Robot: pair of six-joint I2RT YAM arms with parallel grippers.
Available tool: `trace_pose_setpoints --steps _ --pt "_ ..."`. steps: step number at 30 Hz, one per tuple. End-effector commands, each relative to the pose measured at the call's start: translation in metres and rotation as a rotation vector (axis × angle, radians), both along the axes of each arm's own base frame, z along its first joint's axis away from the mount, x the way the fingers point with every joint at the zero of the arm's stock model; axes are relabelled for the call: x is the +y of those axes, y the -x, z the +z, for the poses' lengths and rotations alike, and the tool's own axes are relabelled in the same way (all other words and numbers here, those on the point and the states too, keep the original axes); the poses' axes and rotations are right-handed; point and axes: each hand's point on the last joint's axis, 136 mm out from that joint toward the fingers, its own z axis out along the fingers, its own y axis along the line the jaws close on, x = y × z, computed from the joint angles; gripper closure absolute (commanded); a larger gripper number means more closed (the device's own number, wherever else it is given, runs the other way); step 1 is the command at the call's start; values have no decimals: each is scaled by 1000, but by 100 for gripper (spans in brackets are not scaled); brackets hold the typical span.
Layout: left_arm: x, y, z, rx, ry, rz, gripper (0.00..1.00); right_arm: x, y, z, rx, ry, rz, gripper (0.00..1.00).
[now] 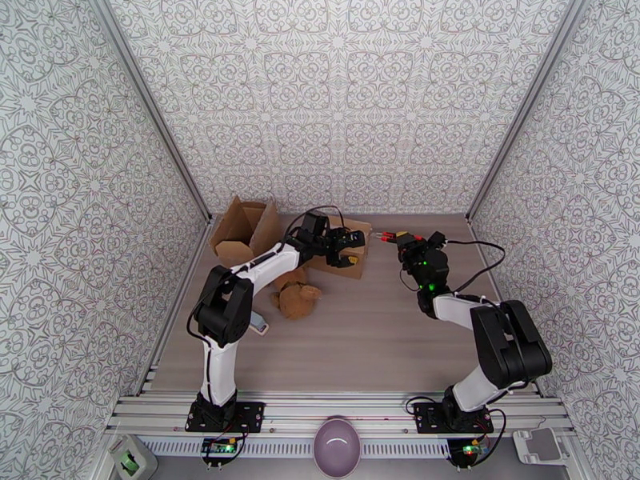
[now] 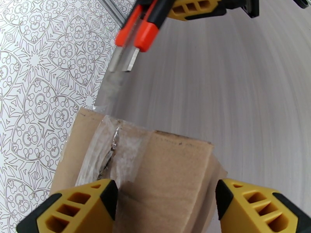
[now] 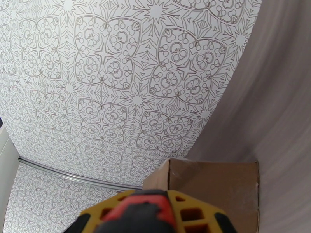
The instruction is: Unpack the express box
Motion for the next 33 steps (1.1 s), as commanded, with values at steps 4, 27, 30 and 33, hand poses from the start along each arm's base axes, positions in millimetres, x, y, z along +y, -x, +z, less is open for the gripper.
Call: trace_pose_setpoints --steps 4,27,30,33 --pt "-4 7 0 17 -4 -3 28 6 -9 6 -23 22 16 100" --pt "-6 3 -5 4 -19 11 28 8 -13 -1 -12 31 17 100" --pt "-6 2 -5 1 -18 12 29 7 -11 3 -19 31 13 100" --pt "-7 2 -6 2 -19 13 29 6 -9 5 -16 36 9 100"
